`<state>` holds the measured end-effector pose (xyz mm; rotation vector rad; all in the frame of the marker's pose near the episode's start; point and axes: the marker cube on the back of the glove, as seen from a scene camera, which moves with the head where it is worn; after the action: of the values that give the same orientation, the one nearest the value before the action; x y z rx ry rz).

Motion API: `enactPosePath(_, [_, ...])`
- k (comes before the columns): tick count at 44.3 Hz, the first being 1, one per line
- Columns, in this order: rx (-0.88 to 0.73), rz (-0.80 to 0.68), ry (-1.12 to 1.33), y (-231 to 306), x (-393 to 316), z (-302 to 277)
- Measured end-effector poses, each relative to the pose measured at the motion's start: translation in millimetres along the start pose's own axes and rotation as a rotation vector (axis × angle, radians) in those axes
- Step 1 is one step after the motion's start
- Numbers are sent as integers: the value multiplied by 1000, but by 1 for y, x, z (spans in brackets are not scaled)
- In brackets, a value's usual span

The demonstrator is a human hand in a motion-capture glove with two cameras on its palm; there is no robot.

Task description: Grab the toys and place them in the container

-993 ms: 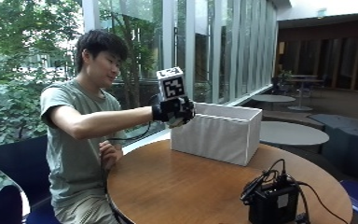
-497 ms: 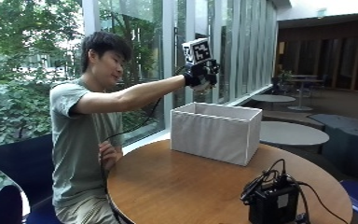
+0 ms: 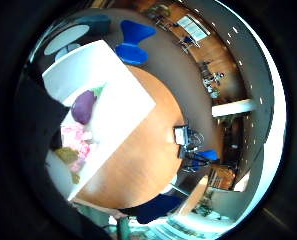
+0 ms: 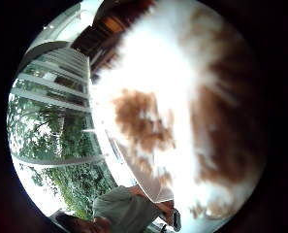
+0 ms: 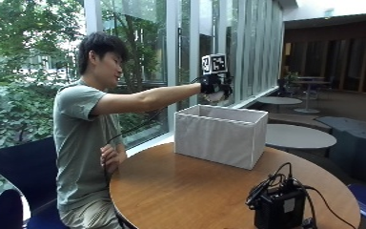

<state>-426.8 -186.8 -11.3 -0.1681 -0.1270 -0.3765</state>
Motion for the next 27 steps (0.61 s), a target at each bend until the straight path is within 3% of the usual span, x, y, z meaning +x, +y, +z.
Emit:
enactPosePath(4, [-63,-120,75,2,-16,11])
enactPosePath(10, [-333,-105,160,13,-30,26])
enactPosePath(19, [-251,-152,139,36,-46,20])
enactPosePath(27, [-250,-54,12,41,-38,19])
